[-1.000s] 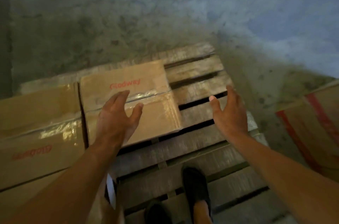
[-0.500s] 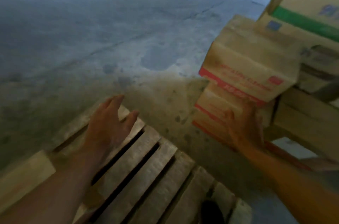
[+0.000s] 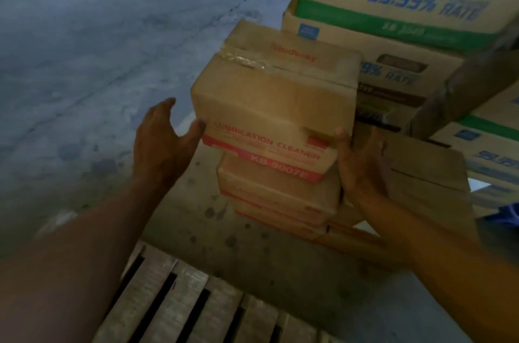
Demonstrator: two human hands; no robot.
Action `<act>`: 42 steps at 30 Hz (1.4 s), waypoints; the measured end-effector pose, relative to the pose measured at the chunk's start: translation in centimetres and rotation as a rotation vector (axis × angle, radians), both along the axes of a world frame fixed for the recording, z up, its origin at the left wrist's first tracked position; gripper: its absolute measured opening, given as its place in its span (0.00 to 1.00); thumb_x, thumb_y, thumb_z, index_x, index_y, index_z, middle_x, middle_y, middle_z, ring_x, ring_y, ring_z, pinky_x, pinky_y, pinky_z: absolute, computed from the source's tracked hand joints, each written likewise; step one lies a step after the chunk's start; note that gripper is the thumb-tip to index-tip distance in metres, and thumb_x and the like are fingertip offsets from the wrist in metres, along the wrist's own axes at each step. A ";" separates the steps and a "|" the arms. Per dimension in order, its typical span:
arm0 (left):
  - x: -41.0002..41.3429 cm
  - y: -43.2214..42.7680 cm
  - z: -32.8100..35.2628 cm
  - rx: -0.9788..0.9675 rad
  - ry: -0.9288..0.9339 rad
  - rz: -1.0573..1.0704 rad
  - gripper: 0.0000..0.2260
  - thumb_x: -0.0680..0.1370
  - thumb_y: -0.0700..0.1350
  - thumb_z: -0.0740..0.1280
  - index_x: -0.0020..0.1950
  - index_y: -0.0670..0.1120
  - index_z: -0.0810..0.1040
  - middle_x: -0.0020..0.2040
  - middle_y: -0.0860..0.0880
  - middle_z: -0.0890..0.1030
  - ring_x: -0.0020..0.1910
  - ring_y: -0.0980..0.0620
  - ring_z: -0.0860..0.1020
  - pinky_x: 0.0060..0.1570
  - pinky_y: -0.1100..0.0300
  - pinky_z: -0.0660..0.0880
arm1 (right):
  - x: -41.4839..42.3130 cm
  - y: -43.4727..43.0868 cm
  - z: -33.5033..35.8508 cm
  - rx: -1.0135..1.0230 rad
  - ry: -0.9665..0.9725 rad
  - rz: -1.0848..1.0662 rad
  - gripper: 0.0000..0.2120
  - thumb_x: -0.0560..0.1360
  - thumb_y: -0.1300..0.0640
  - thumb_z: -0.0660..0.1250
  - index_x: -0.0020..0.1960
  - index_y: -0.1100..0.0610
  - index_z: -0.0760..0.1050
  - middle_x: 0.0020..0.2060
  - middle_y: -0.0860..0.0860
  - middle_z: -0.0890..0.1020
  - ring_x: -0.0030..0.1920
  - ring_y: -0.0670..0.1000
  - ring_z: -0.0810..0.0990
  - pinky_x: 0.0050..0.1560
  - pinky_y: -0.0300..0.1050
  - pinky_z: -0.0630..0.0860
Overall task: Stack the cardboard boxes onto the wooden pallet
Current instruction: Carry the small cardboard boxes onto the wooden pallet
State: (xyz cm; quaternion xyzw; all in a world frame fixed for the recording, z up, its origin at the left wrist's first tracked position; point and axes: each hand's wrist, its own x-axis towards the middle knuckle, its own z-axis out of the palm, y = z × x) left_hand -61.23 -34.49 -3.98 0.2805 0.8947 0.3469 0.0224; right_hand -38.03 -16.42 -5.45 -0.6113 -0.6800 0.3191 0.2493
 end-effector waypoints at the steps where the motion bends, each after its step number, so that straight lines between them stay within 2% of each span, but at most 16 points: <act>1: -0.8 1.4 -0.2 0.005 -0.003 0.020 0.33 0.77 0.61 0.67 0.76 0.43 0.67 0.74 0.41 0.70 0.72 0.41 0.68 0.69 0.45 0.65 | -0.6 0.8 -0.4 -0.014 0.021 0.002 0.41 0.77 0.34 0.60 0.81 0.55 0.50 0.79 0.55 0.57 0.77 0.60 0.59 0.74 0.59 0.59; 5: -3.8 5.8 -1.0 0.027 -0.075 0.114 0.38 0.75 0.65 0.67 0.76 0.44 0.65 0.74 0.41 0.69 0.72 0.42 0.68 0.69 0.43 0.67 | -2.5 3.4 -1.9 -0.095 0.103 -0.022 0.41 0.76 0.33 0.61 0.80 0.53 0.53 0.77 0.53 0.63 0.74 0.59 0.66 0.71 0.56 0.65; 11: -6.5 9.7 -2.7 0.091 -0.272 0.153 0.44 0.70 0.68 0.70 0.78 0.47 0.62 0.76 0.43 0.67 0.73 0.43 0.68 0.69 0.46 0.67 | -3.1 5.1 -4.0 -0.134 0.204 -0.016 0.32 0.75 0.34 0.64 0.73 0.51 0.66 0.65 0.50 0.78 0.63 0.56 0.77 0.64 0.58 0.73; 13: -6.6 10.6 -3.2 0.117 -0.328 0.120 0.43 0.70 0.66 0.71 0.78 0.47 0.62 0.74 0.45 0.69 0.69 0.45 0.71 0.65 0.49 0.70 | -3.1 5.1 -4.3 -0.122 0.251 -0.014 0.30 0.75 0.35 0.66 0.72 0.49 0.68 0.62 0.47 0.80 0.60 0.53 0.79 0.63 0.57 0.75; 16: -6.2 10.9 -3.9 0.173 -0.372 0.071 0.38 0.70 0.62 0.74 0.74 0.46 0.67 0.62 0.50 0.74 0.58 0.49 0.75 0.53 0.54 0.75 | -3.2 5.1 -4.4 -0.131 0.318 -0.021 0.29 0.75 0.37 0.67 0.72 0.47 0.69 0.60 0.46 0.81 0.57 0.49 0.81 0.59 0.49 0.78; 18: -5.9 10.7 -3.8 0.230 -0.425 0.102 0.36 0.68 0.61 0.76 0.71 0.46 0.69 0.61 0.50 0.76 0.56 0.49 0.77 0.52 0.54 0.77 | -3.3 5.0 -4.4 -0.181 0.389 -0.034 0.29 0.75 0.38 0.68 0.72 0.46 0.69 0.60 0.46 0.81 0.53 0.47 0.83 0.55 0.44 0.80; 20: -5.8 10.2 -3.5 0.247 -0.470 0.114 0.36 0.67 0.59 0.78 0.69 0.46 0.70 0.61 0.49 0.76 0.55 0.48 0.77 0.51 0.54 0.78 | -3.3 4.9 -4.3 -0.250 0.409 -0.023 0.30 0.73 0.36 0.69 0.72 0.45 0.68 0.61 0.47 0.81 0.54 0.54 0.84 0.57 0.54 0.80; 22: -5.7 9.0 -3.2 0.252 -0.508 0.130 0.34 0.66 0.58 0.78 0.66 0.47 0.70 0.59 0.49 0.75 0.53 0.49 0.77 0.46 0.56 0.77 | -3.0 4.8 -3.9 -0.307 0.389 0.006 0.31 0.73 0.35 0.69 0.72 0.43 0.67 0.60 0.49 0.81 0.52 0.56 0.84 0.51 0.59 0.81; 25: -4.9 5.4 -3.4 0.331 -0.665 0.186 0.32 0.65 0.56 0.80 0.61 0.51 0.67 0.56 0.50 0.75 0.51 0.47 0.78 0.47 0.48 0.80 | -2.4 4.0 -3.2 -0.378 0.408 0.070 0.30 0.73 0.36 0.69 0.71 0.44 0.67 0.55 0.52 0.84 0.43 0.54 0.86 0.40 0.54 0.83; 28: -3.7 0.6 -4.0 0.368 -0.729 0.258 0.36 0.63 0.56 0.81 0.64 0.51 0.67 0.57 0.49 0.75 0.53 0.45 0.79 0.50 0.41 0.80 | -2.6 1.7 -2.7 -0.362 0.406 0.143 0.27 0.73 0.38 0.70 0.70 0.42 0.69 0.53 0.52 0.84 0.45 0.55 0.85 0.43 0.56 0.82; 31: -2.7 -5.1 -3.6 0.397 -0.723 0.266 0.41 0.62 0.60 0.80 0.70 0.50 0.69 0.61 0.48 0.77 0.55 0.44 0.80 0.52 0.42 0.80 | -3.5 -2.0 -2.4 -0.351 0.417 0.229 0.21 0.73 0.38 0.70 0.64 0.36 0.71 0.51 0.53 0.84 0.44 0.55 0.84 0.41 0.53 0.82; 33: -2.4 -9.8 -3.2 0.414 -0.689 0.307 0.38 0.62 0.61 0.79 0.68 0.52 0.73 0.60 0.48 0.80 0.54 0.45 0.81 0.53 0.44 0.80 | -4.8 -5.2 -2.1 -0.356 0.426 0.316 0.20 0.73 0.38 0.70 0.64 0.34 0.70 0.53 0.50 0.83 0.46 0.54 0.84 0.40 0.52 0.81; 36: -1.9 -16.9 -2.8 0.485 -0.656 0.403 0.24 0.68 0.56 0.78 0.61 0.56 0.75 0.53 0.53 0.82 0.45 0.53 0.83 0.39 0.56 0.81 | -7.3 -9.9 -1.8 -0.388 0.468 0.431 0.20 0.73 0.39 0.71 0.64 0.33 0.70 0.57 0.42 0.81 0.55 0.51 0.82 0.50 0.56 0.82; 38: -1.4 -21.7 -2.4 0.517 -0.653 0.469 0.24 0.71 0.54 0.76 0.64 0.57 0.74 0.51 0.58 0.81 0.42 0.57 0.82 0.30 0.63 0.78 | -9.2 -13.1 -1.8 -0.413 0.475 0.507 0.21 0.73 0.40 0.72 0.64 0.34 0.71 0.56 0.40 0.81 0.56 0.48 0.81 0.56 0.58 0.81; 39: -1.1 -24.1 -2.4 0.528 -0.657 0.505 0.24 0.72 0.53 0.76 0.66 0.56 0.73 0.52 0.58 0.81 0.43 0.57 0.81 0.29 0.64 0.77 | -10.0 -14.8 -1.9 -0.415 0.468 0.542 0.21 0.73 0.41 0.72 0.64 0.35 0.72 0.56 0.39 0.81 0.56 0.47 0.81 0.57 0.57 0.80; 42: 0.2 -30.9 -3.2 0.564 -0.693 0.625 0.25 0.74 0.51 0.73 0.70 0.57 0.73 0.57 0.53 0.81 0.49 0.51 0.82 0.38 0.57 0.81 | -12.1 -19.4 -2.7 -0.414 0.455 0.647 0.19 0.72 0.41 0.73 0.62 0.40 0.77 0.55 0.43 0.84 0.54 0.45 0.83 0.55 0.49 0.81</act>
